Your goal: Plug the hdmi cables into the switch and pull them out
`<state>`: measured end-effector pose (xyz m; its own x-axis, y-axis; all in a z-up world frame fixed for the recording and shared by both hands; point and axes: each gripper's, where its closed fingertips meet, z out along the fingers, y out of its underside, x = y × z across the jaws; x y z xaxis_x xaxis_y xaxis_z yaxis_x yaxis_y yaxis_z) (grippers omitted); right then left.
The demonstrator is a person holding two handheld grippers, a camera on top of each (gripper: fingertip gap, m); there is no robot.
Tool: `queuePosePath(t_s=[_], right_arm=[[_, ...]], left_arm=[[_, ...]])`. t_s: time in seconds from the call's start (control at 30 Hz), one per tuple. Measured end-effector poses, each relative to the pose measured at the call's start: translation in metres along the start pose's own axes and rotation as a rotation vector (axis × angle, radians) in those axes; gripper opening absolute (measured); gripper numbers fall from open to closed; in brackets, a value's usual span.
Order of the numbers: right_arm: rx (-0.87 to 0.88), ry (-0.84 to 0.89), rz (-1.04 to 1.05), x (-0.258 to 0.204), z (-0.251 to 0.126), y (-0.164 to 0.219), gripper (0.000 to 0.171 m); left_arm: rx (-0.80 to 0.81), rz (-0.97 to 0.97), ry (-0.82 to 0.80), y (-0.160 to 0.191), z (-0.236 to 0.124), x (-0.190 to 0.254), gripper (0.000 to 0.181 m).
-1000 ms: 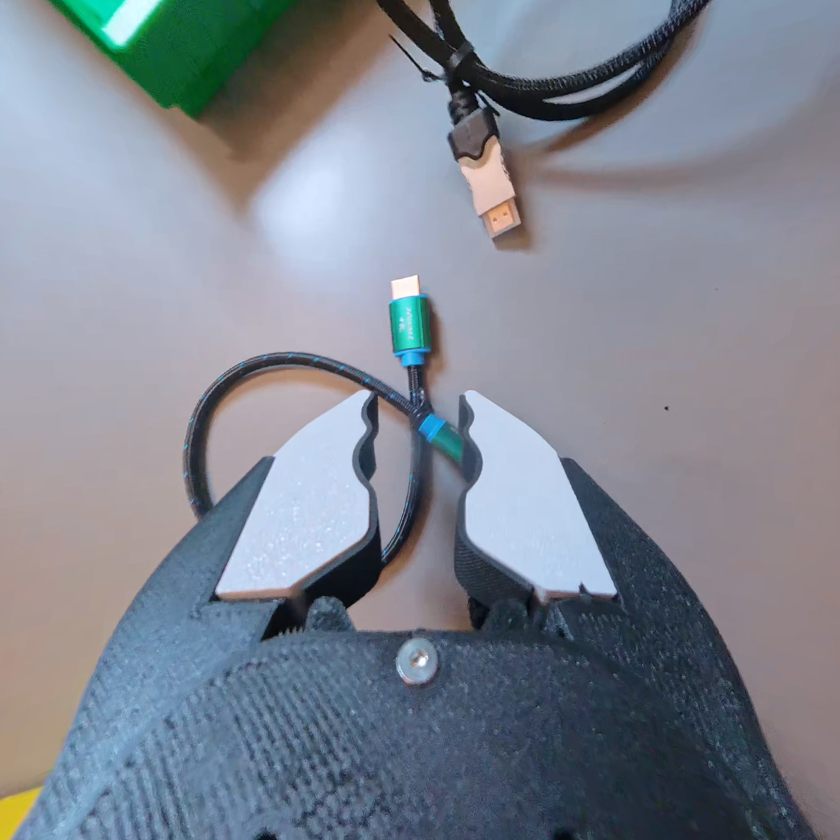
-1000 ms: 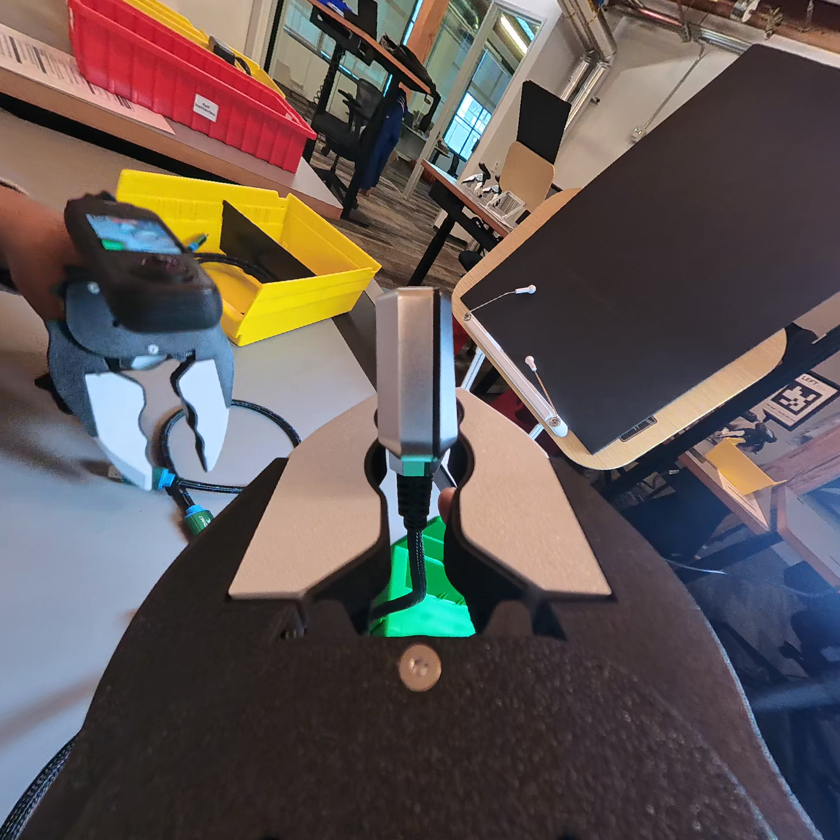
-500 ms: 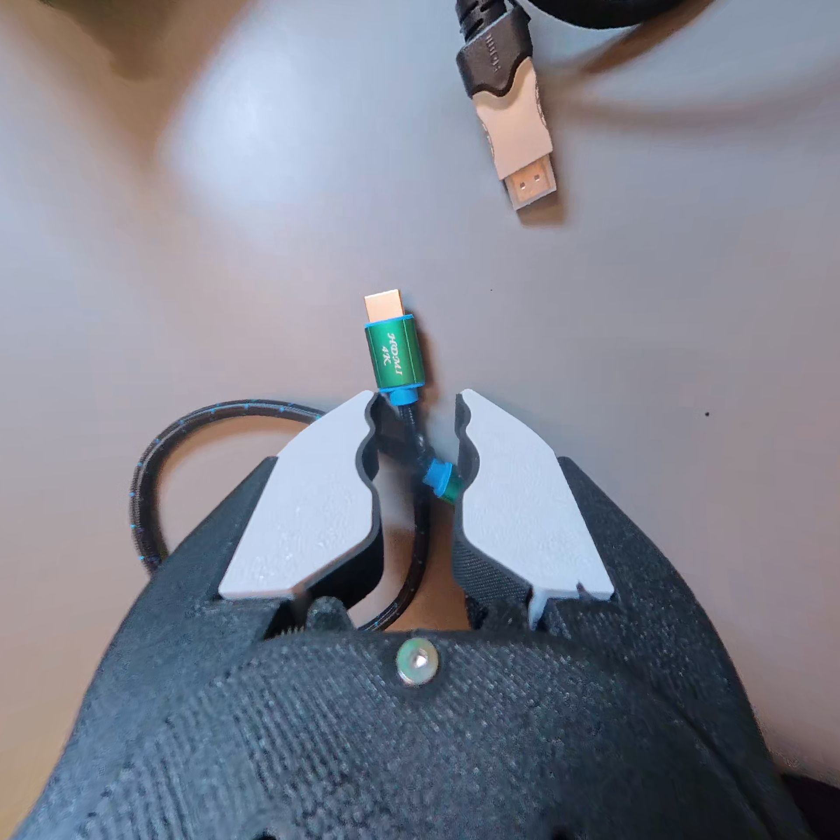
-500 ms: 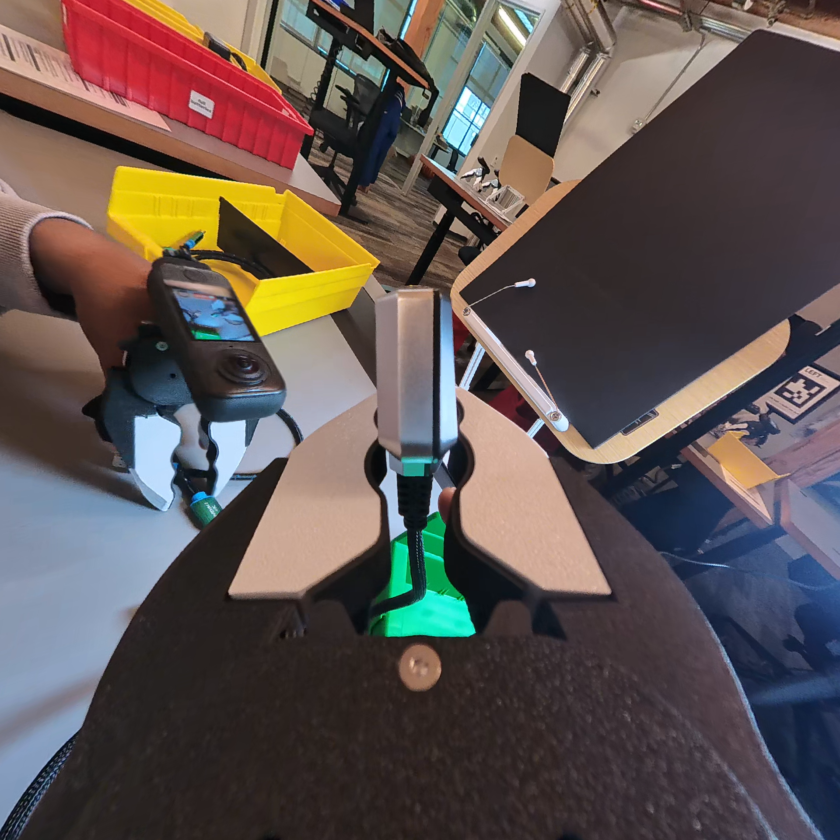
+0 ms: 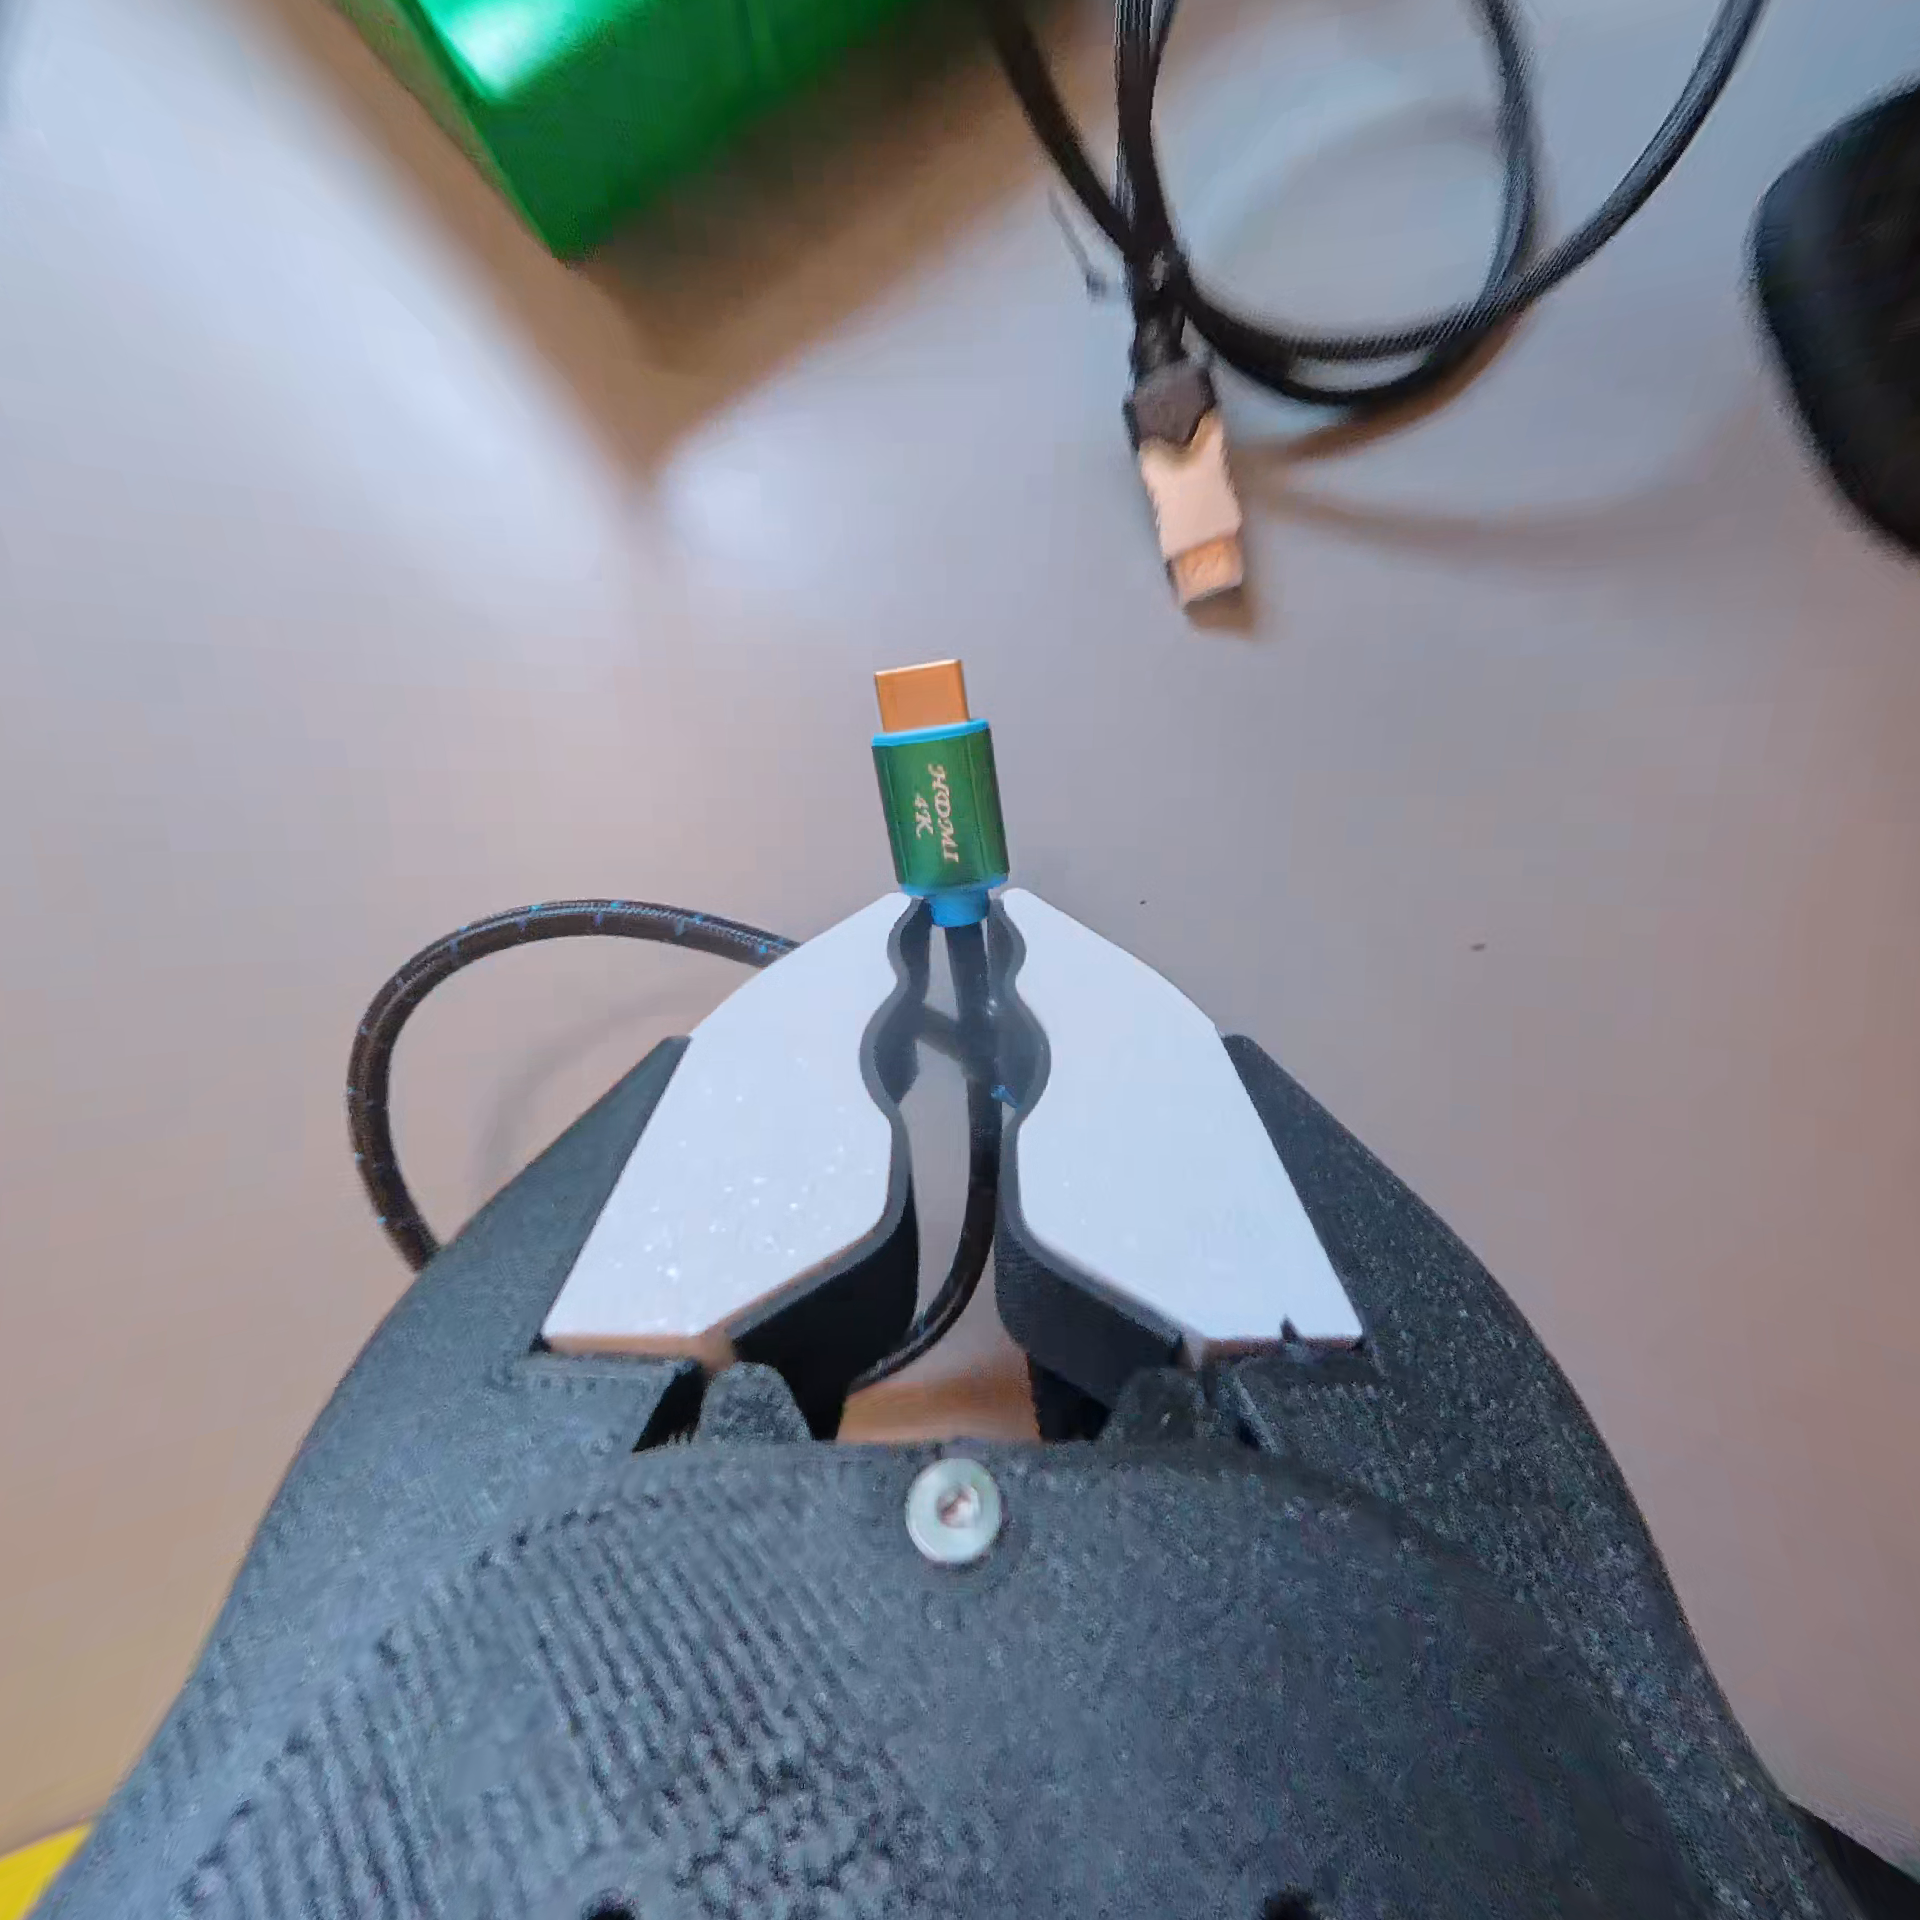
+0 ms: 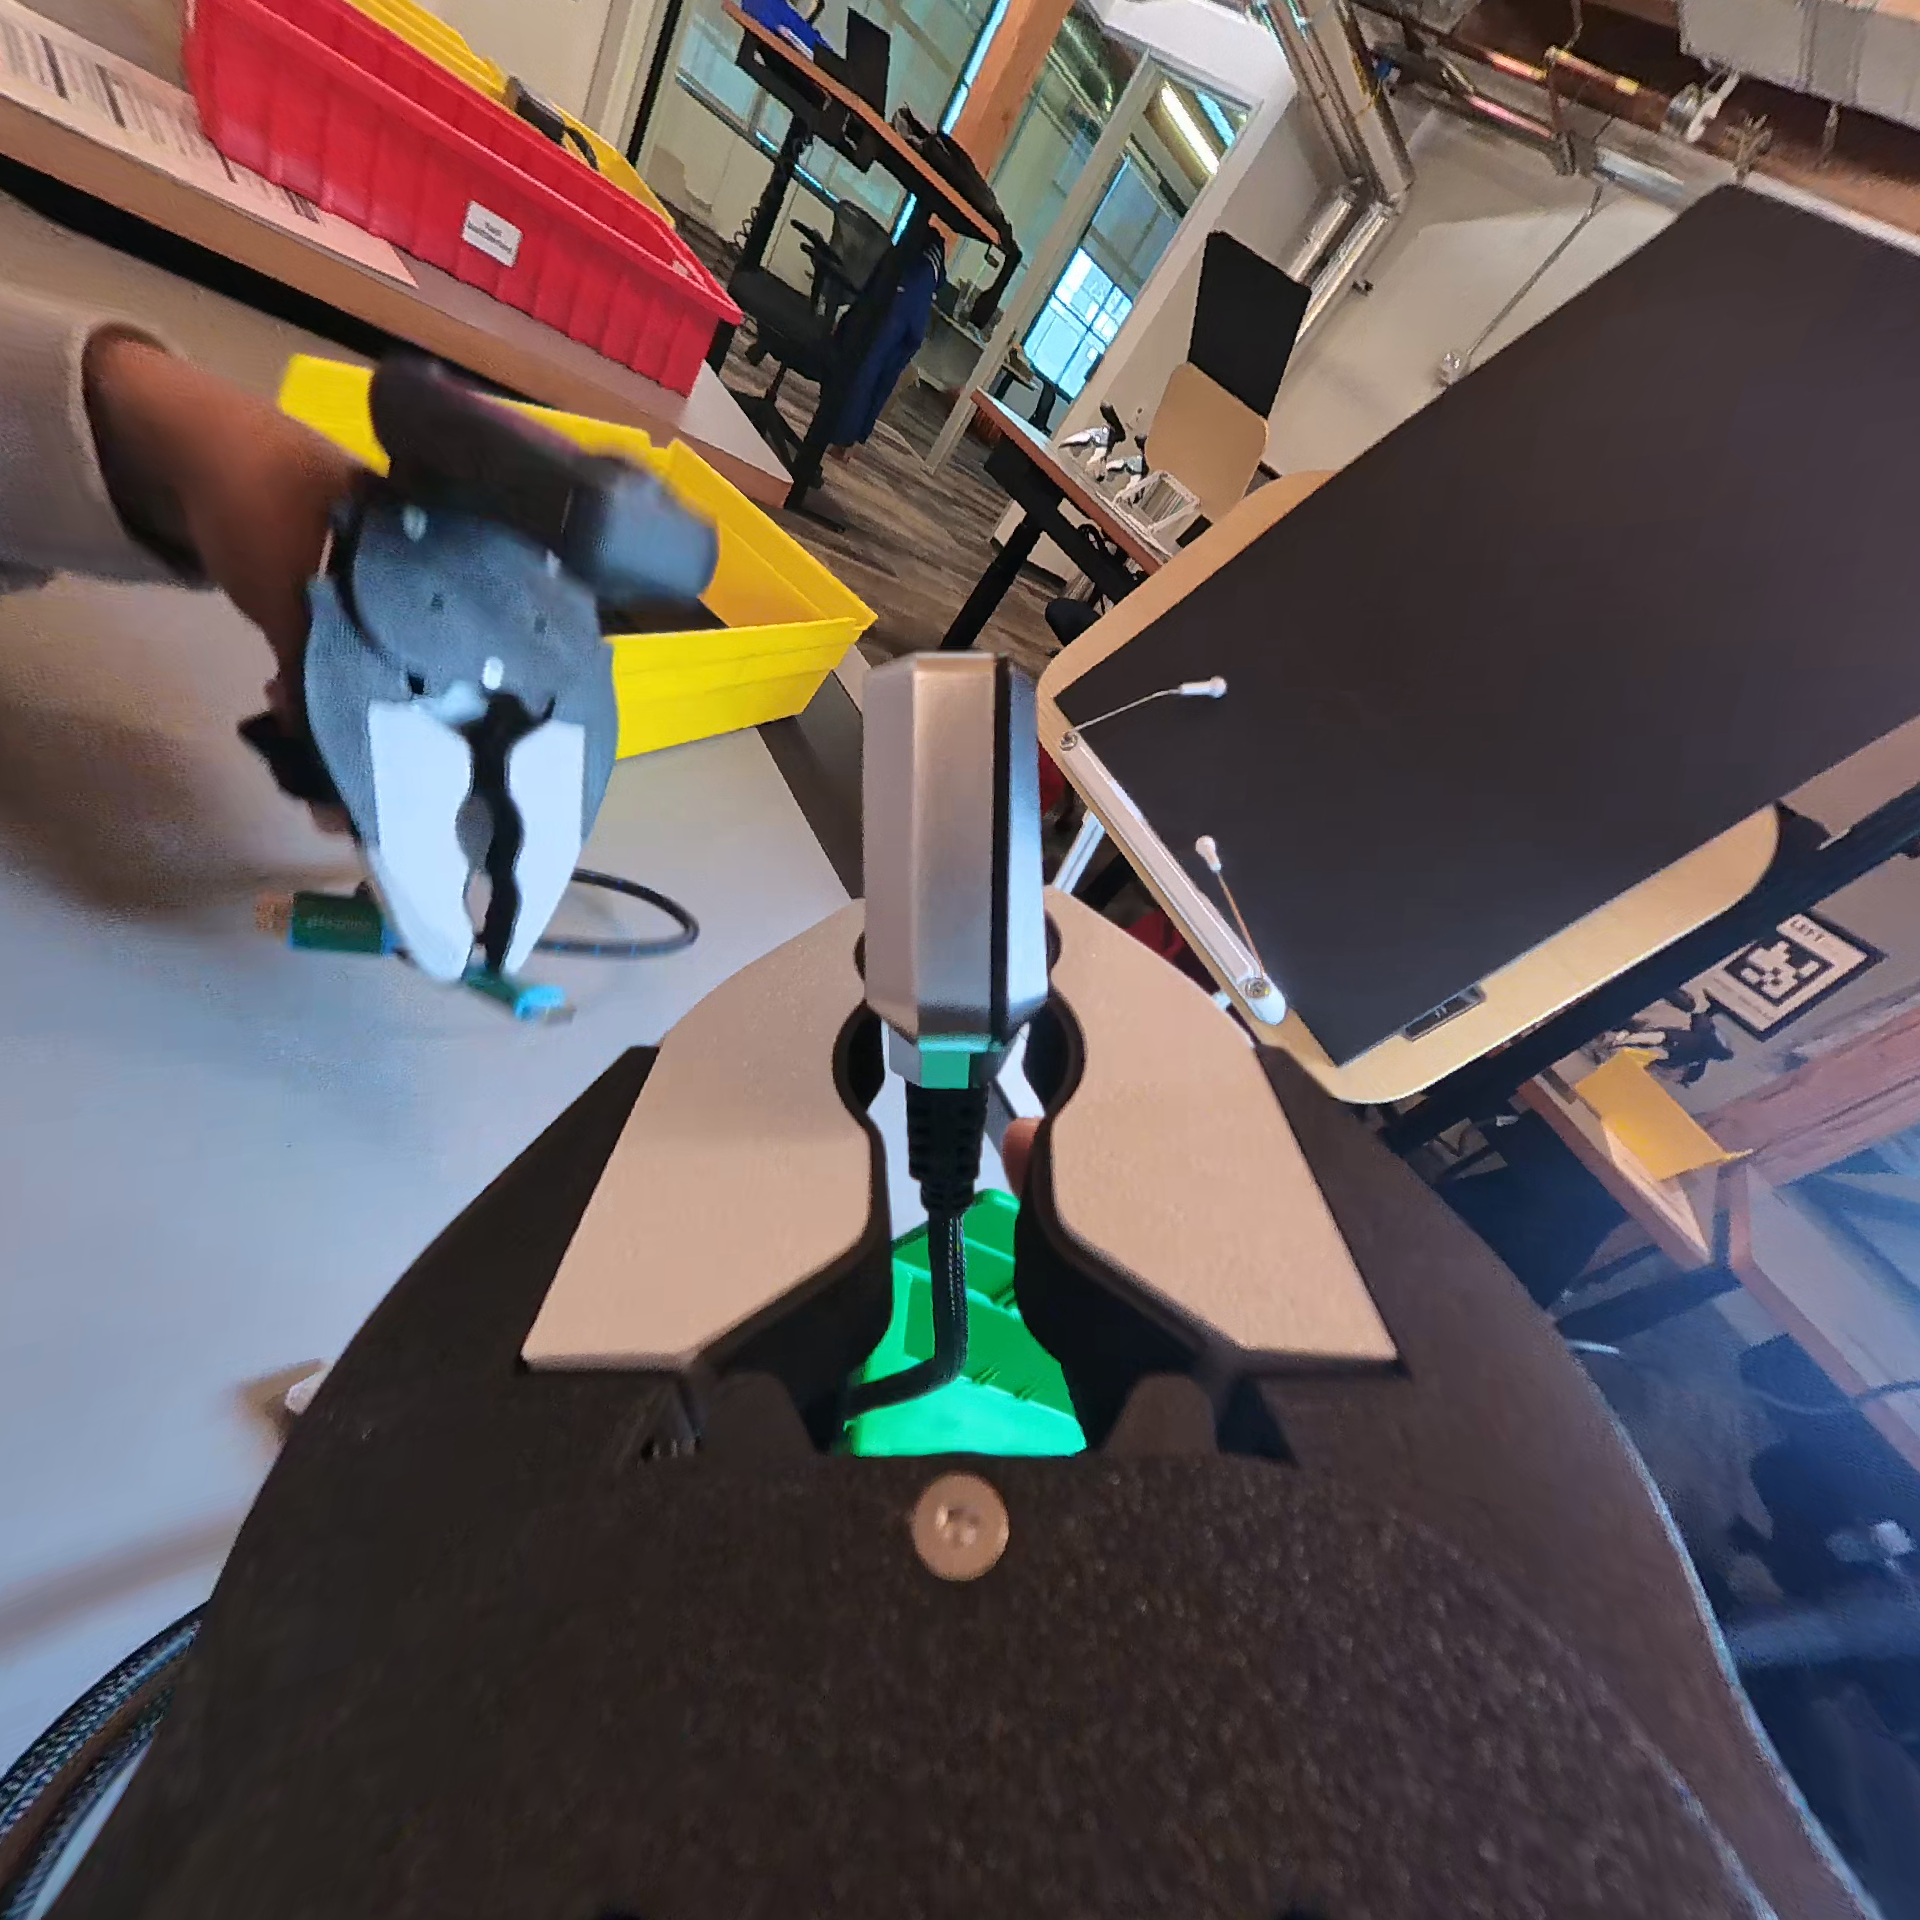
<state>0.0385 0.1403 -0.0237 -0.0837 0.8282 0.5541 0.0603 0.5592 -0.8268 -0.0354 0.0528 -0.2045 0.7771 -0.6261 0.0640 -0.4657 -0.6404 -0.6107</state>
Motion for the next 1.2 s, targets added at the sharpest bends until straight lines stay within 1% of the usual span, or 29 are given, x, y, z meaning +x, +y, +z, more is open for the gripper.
queuePosePath(t_s=[0.1,0.17,0.23,0.33,0.47,0.57,0.7,0.87,1.03,1.2], right_arm=[[0.011,-0.012,-0.071,-0.009,0.005,0.002,0.023],[-0.023,-0.009,-0.160,-0.018,0.012,0.006,0.023],[-0.065,-0.007,-0.266,-0.030,0.022,0.011,0.023],[-0.136,-0.007,-0.438,-0.051,0.040,0.022,0.023],[-0.235,-0.002,-0.678,-0.078,0.062,0.047,0.023],[-0.271,0.006,-0.794,-0.093,0.076,0.065,0.023],[-0.278,-0.011,-0.879,-0.111,0.085,0.077,0.023],[-0.267,-0.051,-0.941,-0.130,0.090,0.082,0.023],[-0.269,-0.077,-0.978,-0.141,0.091,0.085,0.023],[-0.270,-0.074,-0.983,-0.143,0.092,0.090,0.023]], left_arm=[[0.139,-0.018,-0.012,-0.020,-0.044,0.002,0.011],[0.201,-0.015,-0.027,-0.028,-0.068,0.005,0.011],[0.221,-0.006,-0.054,-0.032,-0.084,0.008,0.011],[0.219,-0.001,-0.081,-0.032,-0.094,0.010,0.011],[0.125,0.000,-0.081,-0.017,-0.085,0.009,0.011],[0.025,-0.024,-0.053,0.001,-0.070,0.007,0.011],[-0.138,-0.030,-0.069,0.027,-0.048,0.001,0.011],[-0.244,-0.043,-0.060,0.045,-0.029,-0.002,0.011],[-0.273,-0.047,-0.038,0.053,-0.024,-0.002,0.011],[-0.241,-0.063,0.003,0.052,-0.025,0.000,0.011]])
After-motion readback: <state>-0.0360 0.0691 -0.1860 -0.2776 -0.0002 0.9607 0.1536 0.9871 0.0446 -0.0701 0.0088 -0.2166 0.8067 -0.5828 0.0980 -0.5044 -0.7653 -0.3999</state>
